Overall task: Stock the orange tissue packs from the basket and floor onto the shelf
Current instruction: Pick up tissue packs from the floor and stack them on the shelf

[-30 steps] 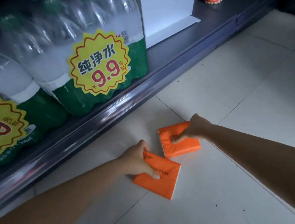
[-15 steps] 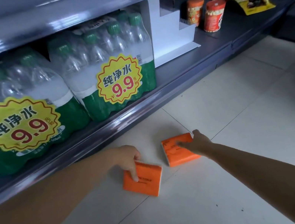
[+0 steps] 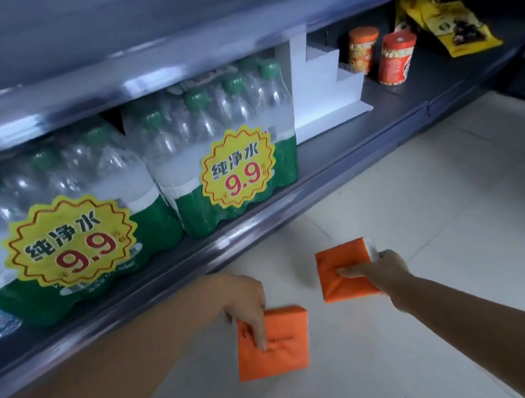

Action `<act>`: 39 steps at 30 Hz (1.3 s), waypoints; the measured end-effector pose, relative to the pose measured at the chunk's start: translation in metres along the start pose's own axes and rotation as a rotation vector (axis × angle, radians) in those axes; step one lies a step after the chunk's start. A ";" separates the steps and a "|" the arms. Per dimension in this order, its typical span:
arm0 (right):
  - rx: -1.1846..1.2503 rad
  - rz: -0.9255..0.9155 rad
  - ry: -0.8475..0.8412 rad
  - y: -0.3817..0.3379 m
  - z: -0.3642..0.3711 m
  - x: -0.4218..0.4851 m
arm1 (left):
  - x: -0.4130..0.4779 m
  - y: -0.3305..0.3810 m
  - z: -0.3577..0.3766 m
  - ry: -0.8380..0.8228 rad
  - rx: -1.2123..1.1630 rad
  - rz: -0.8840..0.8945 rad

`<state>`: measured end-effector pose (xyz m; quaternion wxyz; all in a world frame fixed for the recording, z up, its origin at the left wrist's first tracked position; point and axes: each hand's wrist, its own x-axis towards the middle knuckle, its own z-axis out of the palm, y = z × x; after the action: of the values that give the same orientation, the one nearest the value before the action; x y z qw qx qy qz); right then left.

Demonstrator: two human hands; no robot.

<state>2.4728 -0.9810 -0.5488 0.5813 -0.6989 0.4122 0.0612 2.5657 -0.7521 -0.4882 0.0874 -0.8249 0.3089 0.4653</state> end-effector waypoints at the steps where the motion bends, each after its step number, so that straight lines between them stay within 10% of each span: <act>1: 0.062 -0.057 -0.022 -0.018 -0.008 -0.009 | -0.008 0.004 -0.011 0.013 -0.010 0.025; 10: 0.258 -0.551 -0.234 -0.242 -0.129 -0.118 | -0.143 0.052 -0.175 0.489 -0.121 0.287; 21: 0.401 -0.662 -0.348 -0.556 -0.279 -0.334 | -0.493 0.114 -0.454 0.776 -0.083 0.399; 39: 0.130 -0.863 -0.407 -0.903 -0.418 -0.614 | -0.911 0.094 -0.663 1.173 -0.128 0.143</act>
<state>2.4920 -1.0458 0.6180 0.6650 -0.7421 -0.0350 -0.0759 2.6410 -0.7230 0.6393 -0.1795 -0.9250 0.3316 -0.0458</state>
